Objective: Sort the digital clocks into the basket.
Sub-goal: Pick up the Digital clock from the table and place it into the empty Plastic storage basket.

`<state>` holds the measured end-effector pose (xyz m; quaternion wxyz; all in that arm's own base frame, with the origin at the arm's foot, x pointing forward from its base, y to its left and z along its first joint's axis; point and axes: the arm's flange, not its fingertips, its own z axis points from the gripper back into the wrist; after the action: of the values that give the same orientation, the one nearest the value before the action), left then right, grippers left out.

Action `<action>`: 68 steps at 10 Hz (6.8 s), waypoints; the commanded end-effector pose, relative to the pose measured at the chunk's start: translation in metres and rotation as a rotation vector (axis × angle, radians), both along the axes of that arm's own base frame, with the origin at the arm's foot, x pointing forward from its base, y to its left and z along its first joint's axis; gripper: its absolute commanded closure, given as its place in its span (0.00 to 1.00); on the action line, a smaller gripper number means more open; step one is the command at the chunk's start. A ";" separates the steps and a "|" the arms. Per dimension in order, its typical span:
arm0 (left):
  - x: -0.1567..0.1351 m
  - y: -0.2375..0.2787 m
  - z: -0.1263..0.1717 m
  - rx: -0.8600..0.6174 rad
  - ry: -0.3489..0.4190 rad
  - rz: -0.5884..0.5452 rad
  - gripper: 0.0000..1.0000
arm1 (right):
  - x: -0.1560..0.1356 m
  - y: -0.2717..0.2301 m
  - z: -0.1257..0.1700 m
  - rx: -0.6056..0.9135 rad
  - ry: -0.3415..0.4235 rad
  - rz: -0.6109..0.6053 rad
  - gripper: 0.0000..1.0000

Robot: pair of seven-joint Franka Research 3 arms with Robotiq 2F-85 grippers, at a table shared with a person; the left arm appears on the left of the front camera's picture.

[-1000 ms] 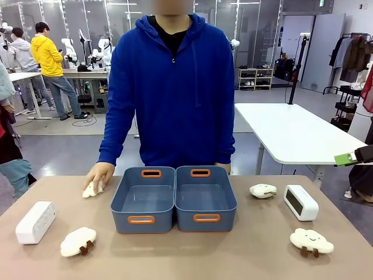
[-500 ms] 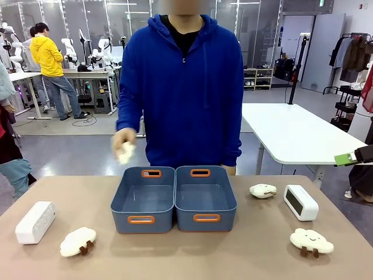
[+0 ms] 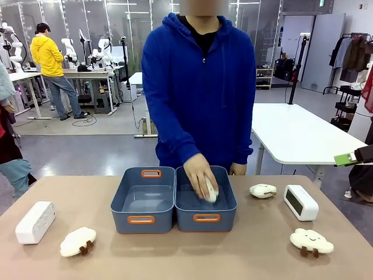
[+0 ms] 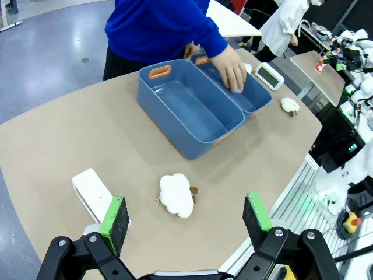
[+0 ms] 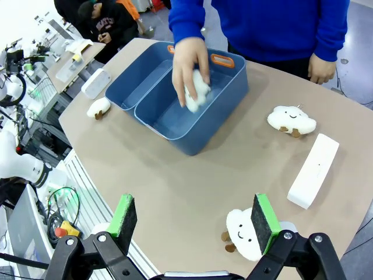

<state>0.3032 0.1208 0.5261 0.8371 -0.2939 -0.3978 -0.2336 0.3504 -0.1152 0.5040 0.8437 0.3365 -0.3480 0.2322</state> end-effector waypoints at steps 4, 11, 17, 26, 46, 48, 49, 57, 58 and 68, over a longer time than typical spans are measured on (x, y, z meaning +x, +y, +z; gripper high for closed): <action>0.002 0.002 0.000 -0.007 -0.014 -0.022 0.00 | 0.003 -0.001 0.000 0.008 -0.022 0.010 0.00; 0.002 0.002 0.000 -0.007 -0.014 -0.022 0.00 | 0.140 0.044 -0.030 -0.292 0.395 -0.463 0.00; 0.002 0.002 0.000 -0.007 -0.014 -0.022 0.00 | 0.217 0.052 -0.105 -0.517 0.530 -0.574 0.00; 0.002 0.002 0.000 -0.007 -0.014 -0.022 0.00 | 0.229 0.086 -0.186 -0.670 0.657 -0.484 0.44; 0.002 0.002 0.000 -0.007 -0.014 -0.022 0.00 | 0.007 -0.094 -0.018 -0.349 0.300 -0.139 0.96; 0.002 0.002 0.000 -0.007 -0.014 -0.022 0.00 | 0.003 -0.091 -0.017 -0.336 0.292 -0.128 0.96; 0.002 0.002 0.000 -0.007 -0.014 -0.022 0.00 | 0.008 -0.085 -0.014 -0.332 0.281 -0.112 0.96; 0.002 0.002 0.000 -0.007 -0.014 -0.022 0.00 | 0.023 -0.029 0.018 -0.468 0.256 -0.033 0.96; 0.002 0.002 0.000 -0.007 -0.014 -0.022 0.00 | 0.021 -0.026 0.019 -0.465 0.249 -0.021 0.96; 0.002 0.002 0.000 -0.007 -0.014 -0.022 0.00 | 0.076 0.327 0.046 -0.566 -0.095 0.318 0.96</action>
<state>0.3034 0.1206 0.5259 0.8379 -0.2931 -0.3961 -0.2348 0.4015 0.2047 0.5549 0.8386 0.1223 -0.2293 0.4788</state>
